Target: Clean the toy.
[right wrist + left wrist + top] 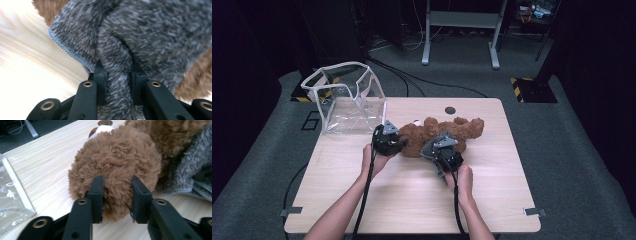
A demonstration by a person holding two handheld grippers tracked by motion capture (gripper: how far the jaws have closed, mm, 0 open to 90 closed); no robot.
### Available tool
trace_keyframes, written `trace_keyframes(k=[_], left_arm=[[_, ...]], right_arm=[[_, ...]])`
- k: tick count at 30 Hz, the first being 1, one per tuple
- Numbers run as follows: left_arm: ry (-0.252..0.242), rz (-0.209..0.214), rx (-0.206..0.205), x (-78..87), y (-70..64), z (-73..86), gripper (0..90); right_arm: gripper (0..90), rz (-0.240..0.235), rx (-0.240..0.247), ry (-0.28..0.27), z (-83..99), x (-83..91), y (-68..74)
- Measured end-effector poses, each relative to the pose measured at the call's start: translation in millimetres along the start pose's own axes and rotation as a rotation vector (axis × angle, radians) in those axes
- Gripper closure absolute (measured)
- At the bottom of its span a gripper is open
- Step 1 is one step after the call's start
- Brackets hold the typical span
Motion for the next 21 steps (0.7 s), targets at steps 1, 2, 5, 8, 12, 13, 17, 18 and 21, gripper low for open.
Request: trace_keyframes(k=[1, 2, 5, 8, 12, 13, 17, 18, 21], left_arm=[[-0.004, -0.003, -0.003, -0.8, -0.9, -0.5, 73.3], [0.002, -0.002, -0.013, -1.2, -1.4, -0.7, 75.5], [0.003, -0.002, -0.008, -3.3, -2.8, -2.1, 78.3], [0.002, 0.005, -0.001, -3.9, -3.1, -2.9, 78.6], [0.004, 0.007, 0.000, -3.7, -2.2, -3.1, 78.5], [0.004, 0.009, 0.000, -3.6, -2.0, -3.2, 78.5], [-0.004, 0.019, 0.011, -5.0, -2.5, -3.4, 78.8], [-0.003, 0.017, 0.014, -5.3, -2.6, -3.2, 78.9], [-0.005, 0.021, 0.019, -5.3, -2.4, -2.8, 79.0]], right_arm=[[72.3, 0.002, 0.001, 0.007, 2.2, 0.5, 0.7], [72.3, 0.002, 0.008, 0.015, 4.0, 0.5, 1.3], [72.3, -0.008, 0.037, 0.013, 4.2, -0.6, 8.9], [72.3, -0.054, 0.073, -0.003, -4.8, -0.6, 22.2], [72.3, -0.120, 0.112, -0.035, -23.8, -0.4, 42.7], [72.3, -0.127, 0.121, -0.035, -27.7, -1.2, 47.9], [72.2, -0.121, 0.153, -0.031, -35.1, -13.5, 57.9], [72.1, -0.119, 0.134, -0.012, -34.6, -17.4, 59.0], [72.3, -0.143, 0.106, 0.013, -31.2, -31.5, 57.5]])
Point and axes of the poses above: each handheld gripper's, and its own axes: x roughly backward along the jaws, z roughly out of its underside, y roughly to its left, the point moved 7 cm from there along -x, roughly forward along the jaws, and after that the axes turned 2 degrees about x, right-handed, at the moved point
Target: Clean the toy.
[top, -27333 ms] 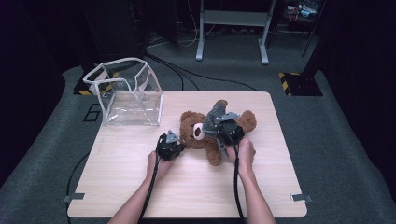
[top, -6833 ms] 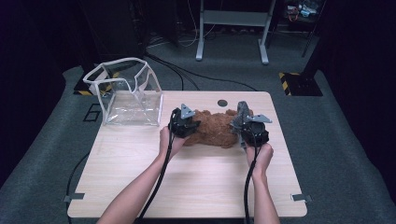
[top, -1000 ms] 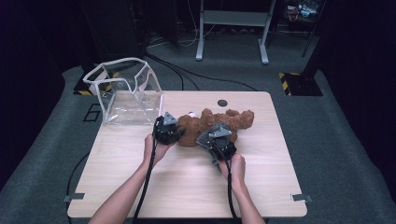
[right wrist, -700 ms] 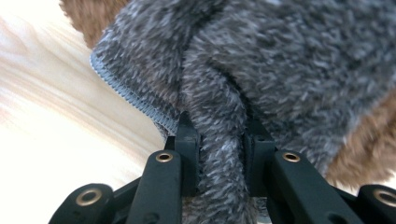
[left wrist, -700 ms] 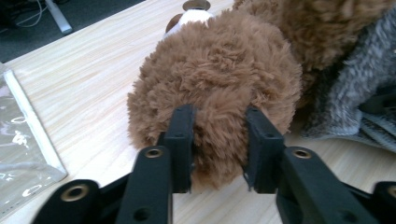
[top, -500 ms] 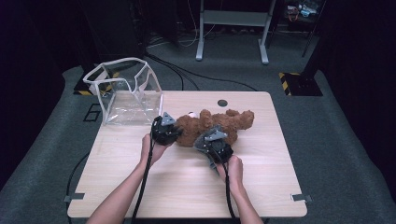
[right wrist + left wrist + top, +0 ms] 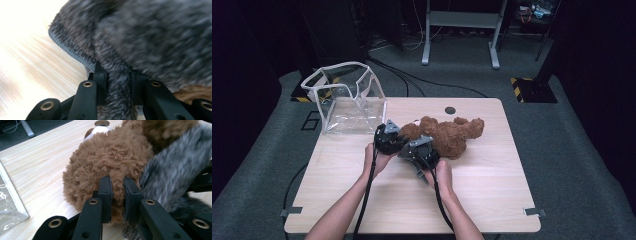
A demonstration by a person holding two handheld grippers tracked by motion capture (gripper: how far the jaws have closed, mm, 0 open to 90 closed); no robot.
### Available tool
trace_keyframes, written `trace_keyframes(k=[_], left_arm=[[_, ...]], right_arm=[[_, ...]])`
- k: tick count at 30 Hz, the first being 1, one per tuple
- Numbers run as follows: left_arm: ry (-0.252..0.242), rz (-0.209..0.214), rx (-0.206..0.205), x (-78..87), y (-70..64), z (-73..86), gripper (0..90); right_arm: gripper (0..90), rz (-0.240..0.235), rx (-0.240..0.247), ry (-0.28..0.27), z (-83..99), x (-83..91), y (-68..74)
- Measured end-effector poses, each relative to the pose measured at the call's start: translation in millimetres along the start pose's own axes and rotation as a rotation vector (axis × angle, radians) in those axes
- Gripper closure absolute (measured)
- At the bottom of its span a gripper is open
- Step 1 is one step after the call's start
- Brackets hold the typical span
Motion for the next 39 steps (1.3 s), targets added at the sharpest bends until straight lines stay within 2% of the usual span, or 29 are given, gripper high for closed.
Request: trace_keyframes(k=[2, 4, 6, 8, 10, 12, 14, 16, 19, 22, 23, 27, 31, 36, 39], left_arm=[[0.004, 0.003, -0.004, 0.7, 1.0, 0.8, 79.0], [-0.002, 0.007, 0.000, 0.7, 1.0, 1.3, 79.0], [-0.010, 0.008, 0.003, 0.7, 0.3, 1.2, 79.0], [-0.007, 0.010, -0.002, 0.7, 0.6, 1.7, 79.1], [-0.010, 0.012, 0.002, 0.1, 0.0, 1.9, 79.1], [-0.007, 0.010, -0.003, 0.1, -0.4, 2.1, 79.0], [-0.006, 0.011, -0.002, 0.0, -0.7, 2.3, 79.0], [-0.001, 0.014, -0.002, 0.1, -0.5, 2.6, 79.0], [-0.004, 0.000, -0.005, -0.3, 1.4, 2.7, 79.2], [-0.006, -0.004, -0.009, -0.8, 1.1, 2.3, 79.2], [-0.008, -0.004, -0.007, -0.8, 0.7, 2.2, 79.1], [-0.009, -0.002, -0.013, -0.2, 1.2, 1.8, 79.0], [-0.013, -0.004, -0.010, -1.2, 1.2, 1.2, 79.1], [-0.005, -0.003, -0.011, -1.4, 2.6, 1.7, 79.1], [-0.001, -0.002, -0.014, -1.6, 3.2, 1.8, 79.1]], right_arm=[[72.2, -0.010, -0.030, 0.029, 4.2, -5.1, -0.2], [72.2, -0.008, -0.036, 0.049, 7.6, -6.5, -1.5], [72.2, -0.004, -0.037, 0.030, 7.3, -1.7, -3.8], [72.3, 0.007, -0.046, -0.020, 2.6, 9.1, -8.2], [72.3, 0.017, -0.084, -0.079, -5.8, 23.2, -11.8], [72.2, 0.024, -0.094, -0.148, -16.5, 36.4, -17.1], [71.9, 0.026, -0.083, -0.198, -25.8, 43.2, -19.5], [71.6, 0.026, -0.047, -0.161, -29.7, 39.3, -18.4], [72.1, 0.066, -0.053, -0.115, -29.3, 30.6, -22.0], [72.3, 0.106, -0.093, -0.121, -27.6, 34.0, -33.6], [72.3, 0.109, -0.122, -0.128, -26.4, 37.2, -38.4], [72.4, 0.123, -0.171, -0.148, -20.5, 53.2, -63.1], [72.4, 0.141, -0.195, -0.164, -17.5, 65.7, -78.1], [72.6, 0.198, -0.200, -0.172, -10.2, 79.9, -93.9], [72.6, 0.247, -0.232, -0.170, -2.6, 86.7, -109.0]])
Point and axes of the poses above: each handheld gripper's, and its own axes: x roughly backward along the jaws, z roughly out of its underside, y roughly to its left, the point moved 7 cm from there along -x, roughly forward along the jaws, and after that the axes turned 2 degrees about x, right-handed, at the moved point
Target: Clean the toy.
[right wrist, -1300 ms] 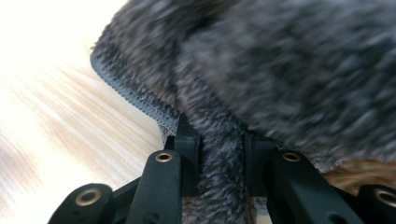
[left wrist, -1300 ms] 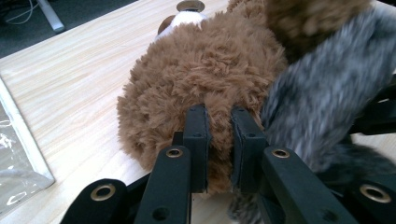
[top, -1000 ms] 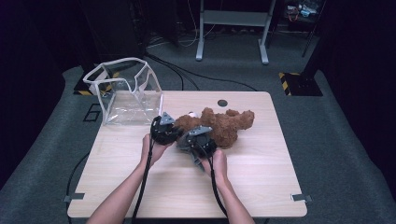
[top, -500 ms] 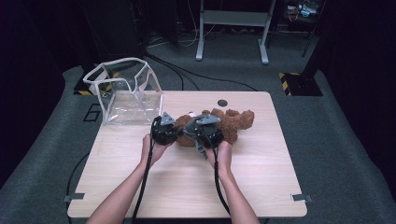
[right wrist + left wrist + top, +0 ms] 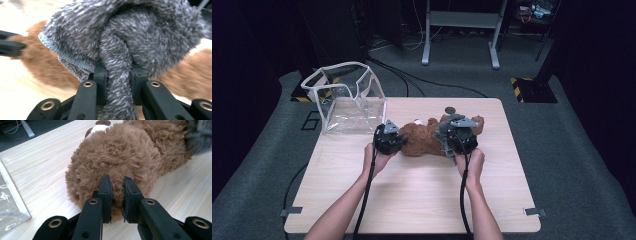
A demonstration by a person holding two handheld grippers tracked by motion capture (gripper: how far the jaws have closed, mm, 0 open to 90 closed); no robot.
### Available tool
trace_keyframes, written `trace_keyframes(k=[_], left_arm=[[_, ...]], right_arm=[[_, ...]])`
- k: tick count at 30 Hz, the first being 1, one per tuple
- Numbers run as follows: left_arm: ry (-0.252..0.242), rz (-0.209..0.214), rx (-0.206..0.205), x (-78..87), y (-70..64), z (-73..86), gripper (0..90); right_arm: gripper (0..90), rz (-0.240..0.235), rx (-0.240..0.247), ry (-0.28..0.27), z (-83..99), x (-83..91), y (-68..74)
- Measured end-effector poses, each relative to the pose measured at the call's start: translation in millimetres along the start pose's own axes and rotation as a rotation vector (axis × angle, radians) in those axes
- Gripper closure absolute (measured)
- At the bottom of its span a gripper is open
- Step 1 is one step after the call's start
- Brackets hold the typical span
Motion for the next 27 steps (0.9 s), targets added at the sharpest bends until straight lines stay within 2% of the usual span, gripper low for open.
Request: trace_keyframes(k=[3, 5, 7, 10, 14, 17, 19, 22, 25, 27], left_arm=[[0.004, -0.003, 0.003, -1.1, -0.2, 1.0, 79.0], [0.004, -0.004, 0.002, -1.1, -0.1, 1.1, 78.9], [0.003, -0.005, 0.000, -1.2, -0.3, 0.8, 78.8], [0.005, -0.007, 0.001, -1.2, -0.4, 0.9, 78.6], [0.004, -0.005, -0.001, -1.5, -0.6, 0.8, 78.4], [0.000, -0.003, 0.002, -1.6, -0.2, 0.8, 78.4], [0.004, -0.005, -0.005, -1.0, 0.3, 0.8, 78.4], [0.003, -0.003, -0.001, -0.8, 0.5, 0.8, 78.5], [0.000, 0.001, 0.003, -1.1, 0.7, 1.0, 78.6], [0.003, -0.002, 0.002, -1.0, 0.5, 1.0, 78.5]], right_arm=[[72.5, 0.006, -0.040, 0.010, 5.4, 1.6, -15.2], [72.4, -0.002, -0.051, 0.004, 6.9, 3.5, -17.0], [72.4, -0.009, -0.040, -0.004, 7.2, 7.4, -15.1], [72.4, -0.039, -0.013, -0.015, 5.5, 14.4, -3.3], [72.3, -0.110, 0.048, -0.013, 4.5, 19.3, 28.3], [72.2, -0.133, 0.105, -0.010, 2.2, 17.6, 51.0], [72.2, -0.118, 0.138, 0.001, 0.4, 11.3, 56.1], [72.2, -0.105, 0.108, 0.020, 1.6, 1.3, 50.3], [72.3, -0.084, 0.076, 0.036, 8.3, -5.2, 33.3], [72.4, -0.071, 0.036, 0.044, 14.7, -6.5, 19.8]])
Point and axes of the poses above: each handheld gripper's, and its own axes: x roughly backward along the jaws, z roughly out of its underside, y roughly to its left, the point moved 7 cm from there along -x, roughly forward along the jaws, and after that the axes turned 2 degrees about x, right-handed, at the moved point
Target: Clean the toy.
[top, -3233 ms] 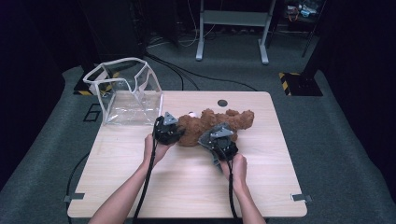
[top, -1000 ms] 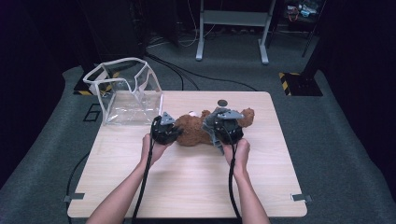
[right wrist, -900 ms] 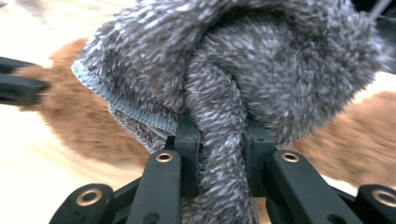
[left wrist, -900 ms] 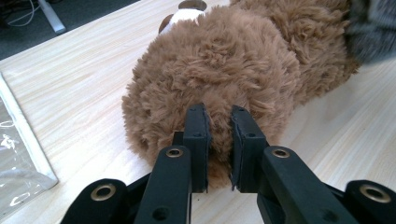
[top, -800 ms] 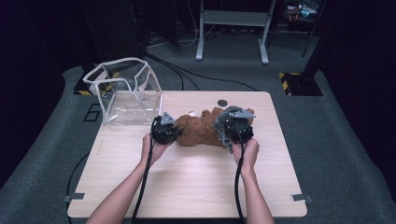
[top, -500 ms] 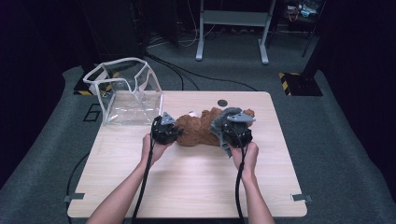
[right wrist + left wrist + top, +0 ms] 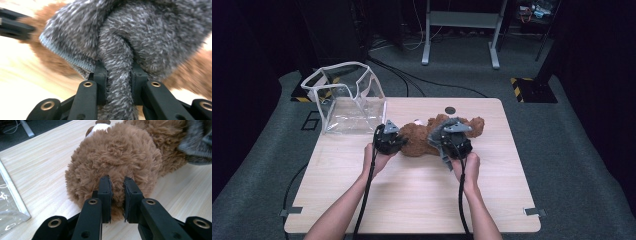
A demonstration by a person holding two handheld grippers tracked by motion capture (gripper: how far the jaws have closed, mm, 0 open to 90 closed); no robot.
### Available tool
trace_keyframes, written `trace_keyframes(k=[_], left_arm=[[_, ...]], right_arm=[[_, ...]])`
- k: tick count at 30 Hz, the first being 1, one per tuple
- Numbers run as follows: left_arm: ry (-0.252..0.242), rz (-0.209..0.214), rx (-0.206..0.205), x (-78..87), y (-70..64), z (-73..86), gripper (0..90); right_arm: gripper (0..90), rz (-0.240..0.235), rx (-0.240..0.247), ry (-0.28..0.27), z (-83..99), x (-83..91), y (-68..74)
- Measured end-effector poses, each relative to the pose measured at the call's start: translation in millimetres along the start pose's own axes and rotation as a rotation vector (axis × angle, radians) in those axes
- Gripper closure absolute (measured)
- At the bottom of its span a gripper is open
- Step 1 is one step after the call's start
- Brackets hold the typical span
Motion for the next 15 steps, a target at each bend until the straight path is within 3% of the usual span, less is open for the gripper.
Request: trace_keyframes(k=[5, 15], left_arm=[[0.005, 0.003, -0.002, -0.4, 0.2, 0.0, 78.6], [-0.002, 0.001, 0.003, -0.9, 0.3, -0.2, 78.6]], right_arm=[[72.4, 0.028, -0.054, 0.009, 12.6, 4.1, -26.0], [72.3, 0.077, -0.068, 0.042, 32.7, 12.2, -47.5]])
Point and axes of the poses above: each handheld gripper's, and its own axes: x roughly backward along the jaws, z roughly out of its underside, y roughly to its left, the point moved 7 cm from there along -x, roughly forward along the jaws, and after that the axes turned 2 degrees about x, right-handed, at the moved point
